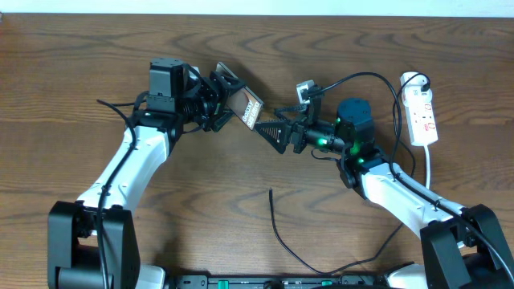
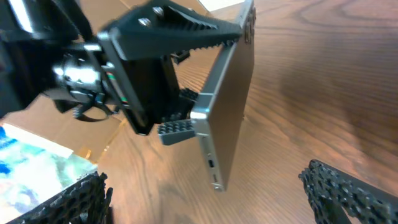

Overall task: Plug charger to phone and switch on socket
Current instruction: 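Move the right gripper toward the phone held by the left gripper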

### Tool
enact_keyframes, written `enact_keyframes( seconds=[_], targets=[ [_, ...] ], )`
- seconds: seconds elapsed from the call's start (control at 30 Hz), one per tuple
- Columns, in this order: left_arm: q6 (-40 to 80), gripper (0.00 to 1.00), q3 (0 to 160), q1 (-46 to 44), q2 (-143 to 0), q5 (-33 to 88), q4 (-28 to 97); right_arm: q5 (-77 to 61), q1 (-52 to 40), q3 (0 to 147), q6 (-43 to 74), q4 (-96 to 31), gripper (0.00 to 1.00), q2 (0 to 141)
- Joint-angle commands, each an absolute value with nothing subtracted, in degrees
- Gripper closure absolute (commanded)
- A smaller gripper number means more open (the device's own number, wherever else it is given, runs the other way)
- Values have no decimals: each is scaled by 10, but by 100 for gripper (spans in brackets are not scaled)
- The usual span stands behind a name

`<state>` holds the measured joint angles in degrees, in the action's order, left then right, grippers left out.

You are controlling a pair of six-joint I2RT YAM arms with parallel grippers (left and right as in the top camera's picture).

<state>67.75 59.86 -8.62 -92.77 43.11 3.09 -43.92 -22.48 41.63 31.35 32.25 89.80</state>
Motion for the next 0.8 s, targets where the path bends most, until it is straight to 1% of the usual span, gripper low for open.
enact_keyframes(
  seconds=[0.0,0.1,0.3,0.4,0.47,0.53,0.57,0.77],
  targets=[
    [683,92,602,-104,-914,436,24,-412,-241,426,246,307,1,900],
    [683,93,602,-120,-914,418,25,-404,-252,426,210,303,1,900],
    [714,93,602,-147,-914,382,24,-357,-256,426,211,299,1,900],
    [730,93,602,-161,-914,352,24,-300,-256,426,254,291,2,900],
    [743,92,602,-168,-914,339,22,-290,-256,426,281,289,3,900],
    [745,93,602,-173,-914,336,11,-290,-256,426,293,291,7,900],
    [747,93,602,-176,-914,335,6,-284,-257,426,301,291,10,900],
    [757,93,602,-178,-914,334,5,-243,-287,426,328,291,10,900]
  ],
)
